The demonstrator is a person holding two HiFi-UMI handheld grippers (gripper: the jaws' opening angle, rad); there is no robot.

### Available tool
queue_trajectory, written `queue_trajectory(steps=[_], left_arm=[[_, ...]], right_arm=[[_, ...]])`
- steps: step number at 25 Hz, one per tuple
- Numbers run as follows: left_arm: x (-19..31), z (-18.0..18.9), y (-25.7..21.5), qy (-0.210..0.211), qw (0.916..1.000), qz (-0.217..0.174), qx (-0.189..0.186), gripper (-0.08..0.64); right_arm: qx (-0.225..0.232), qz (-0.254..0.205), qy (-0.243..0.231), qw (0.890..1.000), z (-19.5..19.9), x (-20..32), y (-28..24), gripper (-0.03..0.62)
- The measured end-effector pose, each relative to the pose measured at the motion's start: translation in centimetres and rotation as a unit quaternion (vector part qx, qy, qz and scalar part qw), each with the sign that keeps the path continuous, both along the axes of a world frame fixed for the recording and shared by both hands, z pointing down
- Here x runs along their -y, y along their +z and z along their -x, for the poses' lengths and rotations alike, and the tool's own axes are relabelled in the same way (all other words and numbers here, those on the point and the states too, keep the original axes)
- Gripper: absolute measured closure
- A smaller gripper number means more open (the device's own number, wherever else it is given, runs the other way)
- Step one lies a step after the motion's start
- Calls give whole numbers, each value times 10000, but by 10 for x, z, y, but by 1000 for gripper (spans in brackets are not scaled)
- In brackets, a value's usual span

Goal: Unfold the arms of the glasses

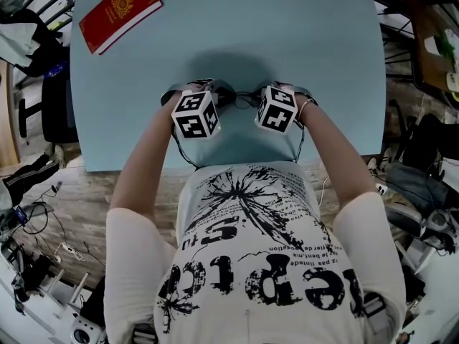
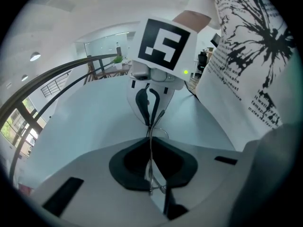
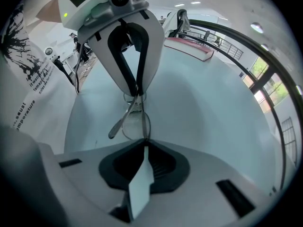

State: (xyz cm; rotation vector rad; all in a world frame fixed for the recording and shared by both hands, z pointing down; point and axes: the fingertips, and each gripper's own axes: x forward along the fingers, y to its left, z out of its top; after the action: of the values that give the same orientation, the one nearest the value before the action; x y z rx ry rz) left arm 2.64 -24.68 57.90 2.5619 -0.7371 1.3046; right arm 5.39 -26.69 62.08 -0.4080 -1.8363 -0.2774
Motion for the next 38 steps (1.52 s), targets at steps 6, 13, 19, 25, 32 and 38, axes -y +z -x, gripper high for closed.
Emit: queue_trajectory(steps=[6, 13, 19, 25, 32, 38], left_arm=[[-4, 5, -17, 9, 9999, -12, 167, 532], [-11, 23, -31, -280, 9995, -18, 160, 535], [-18, 33, -35, -542, 9985, -22, 72, 534], [-24, 44, -36, -747, 9971, -137, -23, 534], [-29, 42, -33, -804, 9967, -135, -33, 534], [-30, 38, -31, -775, 9968, -197, -38, 534]], right_arm=[[-30, -76, -1, 10000, -6, 2, 0, 555], [-62, -236, -12, 9997, -11, 8, -1, 555], [-64, -355, -27, 9993, -10, 10, -1, 555], [-108, -435, 76, 9990, -16, 17, 0, 555], [-102, -568, 74, 9983, -18, 22, -5, 554], [-135, -856, -225, 9960, -17, 18, -12, 452]])
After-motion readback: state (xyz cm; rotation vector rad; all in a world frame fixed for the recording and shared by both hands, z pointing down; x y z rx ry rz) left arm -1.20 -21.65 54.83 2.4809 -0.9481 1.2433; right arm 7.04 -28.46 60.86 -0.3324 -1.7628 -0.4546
